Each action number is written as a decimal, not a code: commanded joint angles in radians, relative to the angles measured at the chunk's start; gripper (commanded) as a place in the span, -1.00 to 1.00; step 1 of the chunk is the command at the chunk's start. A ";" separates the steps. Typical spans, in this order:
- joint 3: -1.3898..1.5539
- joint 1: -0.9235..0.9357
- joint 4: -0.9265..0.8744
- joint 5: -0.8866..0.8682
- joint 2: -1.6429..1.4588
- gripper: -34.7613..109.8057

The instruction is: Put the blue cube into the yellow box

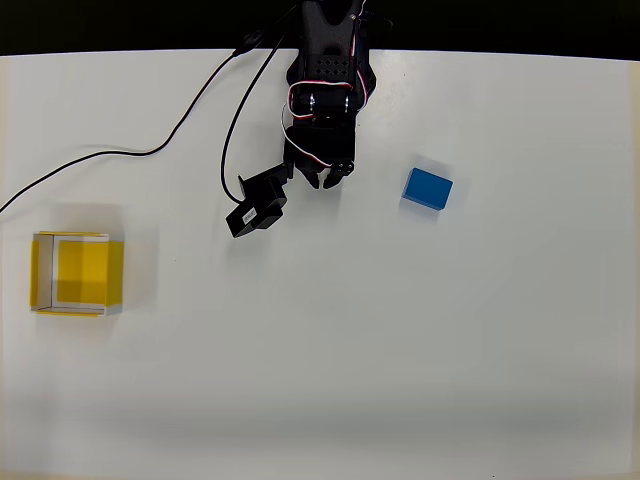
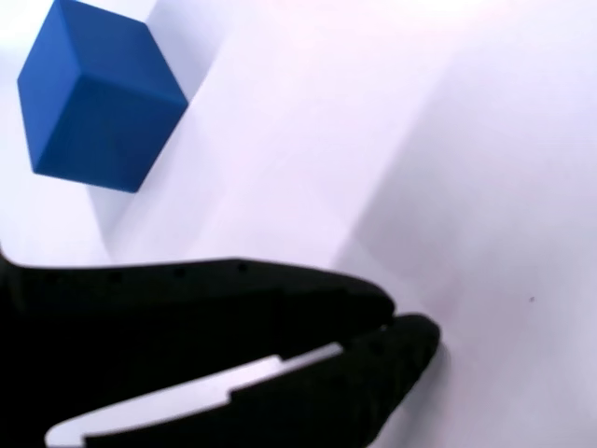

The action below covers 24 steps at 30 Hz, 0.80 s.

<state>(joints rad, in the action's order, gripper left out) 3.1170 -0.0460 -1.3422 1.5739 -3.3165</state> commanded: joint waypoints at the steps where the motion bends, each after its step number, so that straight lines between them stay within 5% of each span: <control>1: 0.028 -0.020 -0.011 -0.026 -0.029 -0.51; 14: 0.014 -0.034 -0.009 0.117 0.000 -0.48; 24: -0.370 -0.048 0.018 0.270 0.238 -0.21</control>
<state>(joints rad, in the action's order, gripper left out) 2.9621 -0.0690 -1.3254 1.7932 -3.1355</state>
